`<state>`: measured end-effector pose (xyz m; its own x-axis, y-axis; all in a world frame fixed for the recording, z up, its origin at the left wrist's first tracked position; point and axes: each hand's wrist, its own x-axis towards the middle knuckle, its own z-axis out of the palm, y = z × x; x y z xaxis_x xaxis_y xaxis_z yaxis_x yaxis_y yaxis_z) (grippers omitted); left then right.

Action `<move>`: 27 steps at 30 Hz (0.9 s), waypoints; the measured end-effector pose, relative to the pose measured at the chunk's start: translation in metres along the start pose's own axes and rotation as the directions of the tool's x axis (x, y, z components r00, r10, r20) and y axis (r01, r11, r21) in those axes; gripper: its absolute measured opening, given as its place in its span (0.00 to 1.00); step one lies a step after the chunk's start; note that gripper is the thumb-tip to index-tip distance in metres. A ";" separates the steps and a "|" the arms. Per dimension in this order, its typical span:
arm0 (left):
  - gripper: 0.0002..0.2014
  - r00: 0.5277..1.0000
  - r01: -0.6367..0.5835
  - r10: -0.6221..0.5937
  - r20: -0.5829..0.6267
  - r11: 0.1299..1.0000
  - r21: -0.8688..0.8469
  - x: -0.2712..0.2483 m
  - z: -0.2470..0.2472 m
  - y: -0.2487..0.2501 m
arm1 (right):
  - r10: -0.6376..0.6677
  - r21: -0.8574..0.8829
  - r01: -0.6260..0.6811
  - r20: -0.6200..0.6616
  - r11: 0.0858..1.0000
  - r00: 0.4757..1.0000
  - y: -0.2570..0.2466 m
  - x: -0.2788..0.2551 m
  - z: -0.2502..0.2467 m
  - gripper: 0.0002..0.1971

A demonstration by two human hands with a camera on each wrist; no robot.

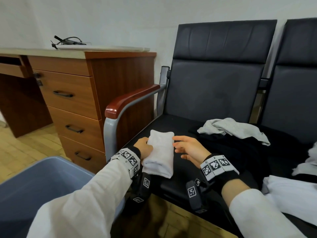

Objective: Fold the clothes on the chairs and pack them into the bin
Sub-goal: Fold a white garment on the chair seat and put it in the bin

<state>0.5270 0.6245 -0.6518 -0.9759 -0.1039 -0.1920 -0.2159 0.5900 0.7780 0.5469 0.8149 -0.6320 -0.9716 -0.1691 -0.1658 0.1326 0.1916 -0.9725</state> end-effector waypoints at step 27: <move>0.21 0.986 -0.064 0.116 0.116 0.923 -0.380 -0.025 0.000 0.037 | 0.179 0.449 -0.154 -0.015 0.880 0.984 0.020 0.007 -0.003 0.30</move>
<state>0.5435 0.6489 -0.6179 -0.9839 0.0590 -0.1688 -0.1495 0.2469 0.9574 0.5424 0.8205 -0.6522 -0.9349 -0.1180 -0.3348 0.3540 -0.2397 -0.9040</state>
